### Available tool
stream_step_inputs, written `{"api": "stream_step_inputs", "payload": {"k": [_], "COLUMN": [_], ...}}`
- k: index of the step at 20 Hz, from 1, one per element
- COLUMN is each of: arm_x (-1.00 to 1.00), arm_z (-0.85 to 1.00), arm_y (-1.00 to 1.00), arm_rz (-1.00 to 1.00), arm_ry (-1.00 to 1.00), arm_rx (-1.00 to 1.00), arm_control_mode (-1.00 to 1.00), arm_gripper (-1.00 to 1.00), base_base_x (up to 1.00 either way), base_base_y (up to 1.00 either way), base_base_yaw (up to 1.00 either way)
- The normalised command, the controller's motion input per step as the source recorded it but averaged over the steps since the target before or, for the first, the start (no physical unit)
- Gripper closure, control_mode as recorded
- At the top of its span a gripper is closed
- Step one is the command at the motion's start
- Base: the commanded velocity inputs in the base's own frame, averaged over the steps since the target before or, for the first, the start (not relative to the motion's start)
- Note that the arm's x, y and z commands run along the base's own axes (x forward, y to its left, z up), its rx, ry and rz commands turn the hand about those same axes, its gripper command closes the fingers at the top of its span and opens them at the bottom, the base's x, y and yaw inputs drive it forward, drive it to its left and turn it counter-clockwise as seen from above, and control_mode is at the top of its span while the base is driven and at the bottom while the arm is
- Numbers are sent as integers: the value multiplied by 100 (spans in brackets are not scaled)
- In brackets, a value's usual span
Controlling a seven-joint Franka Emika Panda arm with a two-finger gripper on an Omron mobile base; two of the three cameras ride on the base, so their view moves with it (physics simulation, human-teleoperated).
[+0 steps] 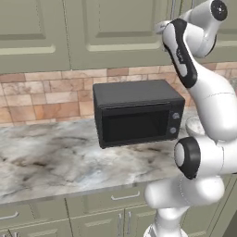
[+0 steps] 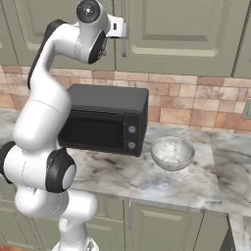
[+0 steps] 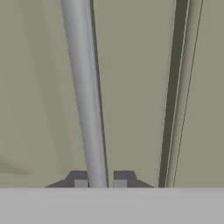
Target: Open the cabinet and setup a tea strainer by placing it in the bowl upright.
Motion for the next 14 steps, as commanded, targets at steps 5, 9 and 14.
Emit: {"api": "stream_step_inputs", "payload": {"k": [5,9,14], "arm_x": [0,0,-13], "arm_z": [-8,0,14], "arm_y": [0,7,0], "arm_rz": [-1,-3,-4], "arm_ry": [-2,0,0], "arm_rx": [-14,-1,0], "arm_control_mode": [-100,-100,-100], "arm_gripper": [100,100,100], "base_base_x": [0,0,0], "base_base_y": [0,0,0], "base_base_yaw": [0,0,0]}}
